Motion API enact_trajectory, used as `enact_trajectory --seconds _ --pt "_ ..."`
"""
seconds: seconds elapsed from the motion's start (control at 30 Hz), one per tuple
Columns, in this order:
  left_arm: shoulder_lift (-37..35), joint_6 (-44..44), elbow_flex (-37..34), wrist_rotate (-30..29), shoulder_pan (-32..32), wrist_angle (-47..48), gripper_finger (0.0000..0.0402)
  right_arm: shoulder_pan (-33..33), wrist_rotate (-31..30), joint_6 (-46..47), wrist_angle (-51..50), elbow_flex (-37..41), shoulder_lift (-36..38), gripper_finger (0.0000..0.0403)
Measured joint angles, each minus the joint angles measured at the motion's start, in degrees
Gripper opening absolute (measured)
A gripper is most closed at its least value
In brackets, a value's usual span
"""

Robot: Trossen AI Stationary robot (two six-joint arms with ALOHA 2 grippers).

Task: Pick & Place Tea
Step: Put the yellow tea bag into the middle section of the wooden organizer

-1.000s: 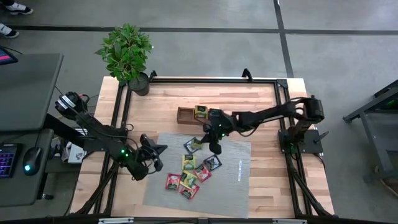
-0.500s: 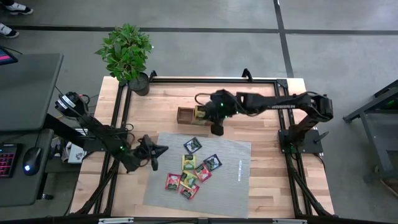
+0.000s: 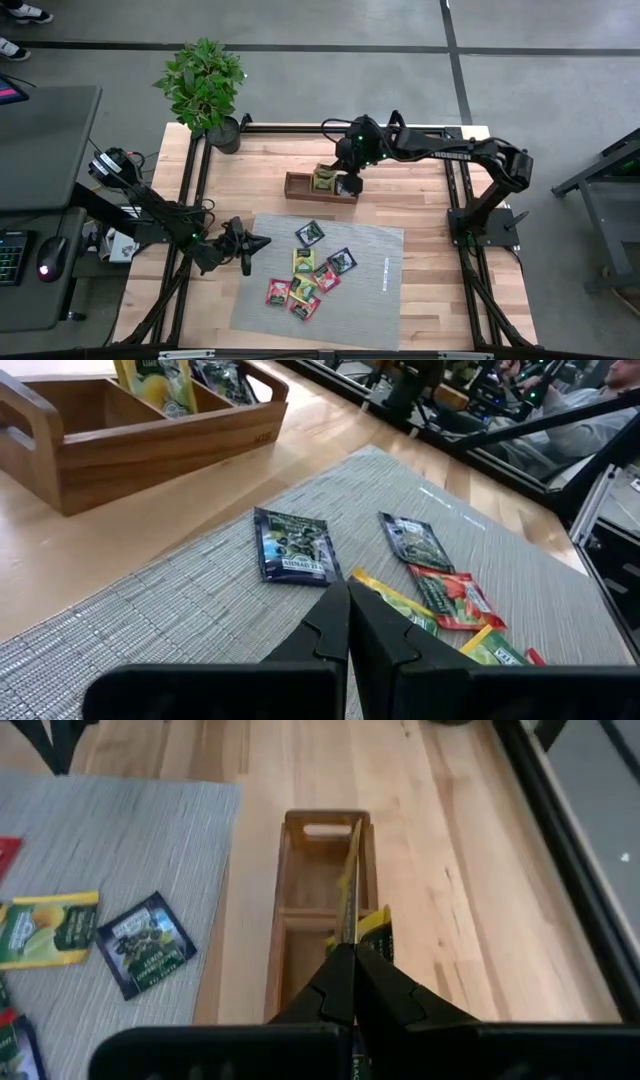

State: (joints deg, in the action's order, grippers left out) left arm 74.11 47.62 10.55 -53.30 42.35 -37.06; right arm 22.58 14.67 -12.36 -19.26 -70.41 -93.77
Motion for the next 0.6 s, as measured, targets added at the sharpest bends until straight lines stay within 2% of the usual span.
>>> enact_trajectory --seconds 0.1,0.27,0.6 --pt "0.0 0.1 0.0 0.5 0.0 0.0 0.0001 0.3 2.3 -0.6 0.2 0.0 -1.0 0.0000" --pt "0.0 0.2 0.0 1.1 0.0 -0.1 0.0001 0.3 2.5 -0.7 -0.3 -0.5 -3.1 0.0000" --pt "0.0 0.6 0.0 1.7 0.0 -0.1 0.0001 0.3 2.4 -1.2 -8.8 -9.6 -8.5 0.0000"
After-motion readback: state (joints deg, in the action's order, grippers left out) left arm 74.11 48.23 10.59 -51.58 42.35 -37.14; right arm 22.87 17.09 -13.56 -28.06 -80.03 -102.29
